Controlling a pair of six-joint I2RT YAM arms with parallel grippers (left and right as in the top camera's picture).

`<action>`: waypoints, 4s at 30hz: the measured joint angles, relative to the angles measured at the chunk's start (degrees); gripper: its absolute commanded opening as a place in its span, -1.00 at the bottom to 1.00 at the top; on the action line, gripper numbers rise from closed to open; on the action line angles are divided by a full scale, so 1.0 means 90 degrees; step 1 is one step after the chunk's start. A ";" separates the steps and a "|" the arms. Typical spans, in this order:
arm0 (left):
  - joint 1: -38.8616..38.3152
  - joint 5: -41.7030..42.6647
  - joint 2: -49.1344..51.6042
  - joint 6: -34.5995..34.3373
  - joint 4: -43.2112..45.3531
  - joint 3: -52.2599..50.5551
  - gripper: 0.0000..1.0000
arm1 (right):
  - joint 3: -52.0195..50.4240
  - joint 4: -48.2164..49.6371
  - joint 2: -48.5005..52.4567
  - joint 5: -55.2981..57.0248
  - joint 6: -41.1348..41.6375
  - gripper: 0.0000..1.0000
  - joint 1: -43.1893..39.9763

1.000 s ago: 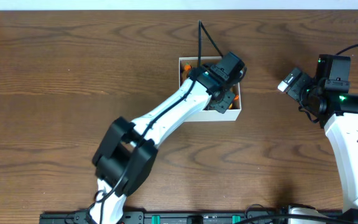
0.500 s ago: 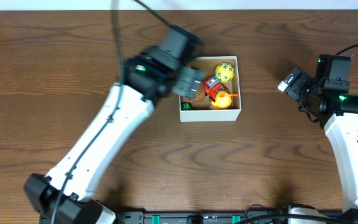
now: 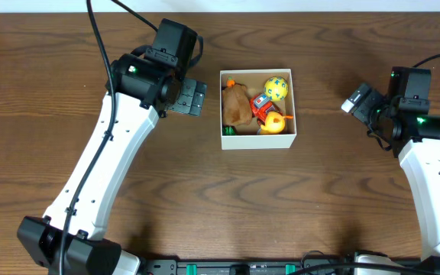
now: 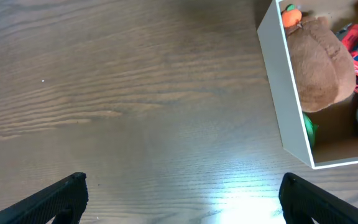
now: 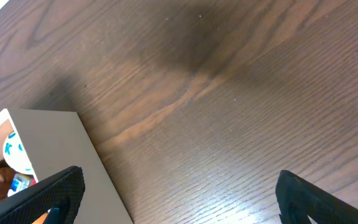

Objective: Pack container

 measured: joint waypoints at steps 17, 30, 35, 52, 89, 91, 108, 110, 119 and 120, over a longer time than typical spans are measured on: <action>0.0306 0.0027 -0.0529 0.0085 0.0690 -0.0005 0.96 | 0.0000 0.0000 0.0000 0.0000 0.0000 0.98 0.0000; 0.1406 0.0102 -0.3014 0.0406 0.0789 -0.0947 0.96 | 0.0000 0.0002 0.0000 0.0000 0.0000 0.98 0.0000; 0.1569 0.0175 -0.4082 0.0437 0.1418 -0.2319 0.96 | 0.0000 0.0005 0.0000 0.0000 0.0000 0.98 0.0000; 0.1817 0.0869 -0.7924 0.0267 0.4034 -0.7851 0.96 | 0.0000 0.0002 0.0000 -0.0002 0.0000 0.99 0.0000; 0.1817 0.1013 -1.0188 -0.0318 0.4738 -1.0027 0.96 | 0.0000 0.0000 0.0000 -0.0005 0.0000 0.99 0.0000; 0.1817 0.1013 -1.0188 -0.0318 0.4738 -1.0027 0.96 | 0.0000 0.0000 0.0000 -0.0005 0.0000 0.99 0.0000; 0.1817 0.1013 -1.0188 -0.0318 0.4736 -1.0027 0.96 | 0.0000 -0.0012 0.0000 -0.0005 0.0000 0.99 0.0000; 0.1817 0.1010 -1.0188 -0.0318 0.4736 -1.0027 0.96 | 0.0000 -0.0131 0.0000 -0.0002 -0.0002 0.99 0.0000; 0.1817 0.1013 -1.0188 -0.0318 0.4733 -1.0027 0.96 | -0.0612 0.0969 -0.1081 0.0197 -0.0355 0.99 0.0007; 0.1817 0.1010 -1.0188 -0.0318 0.4733 -1.0027 0.96 | -0.0794 0.1265 -0.1348 0.0214 -0.0471 0.99 0.0007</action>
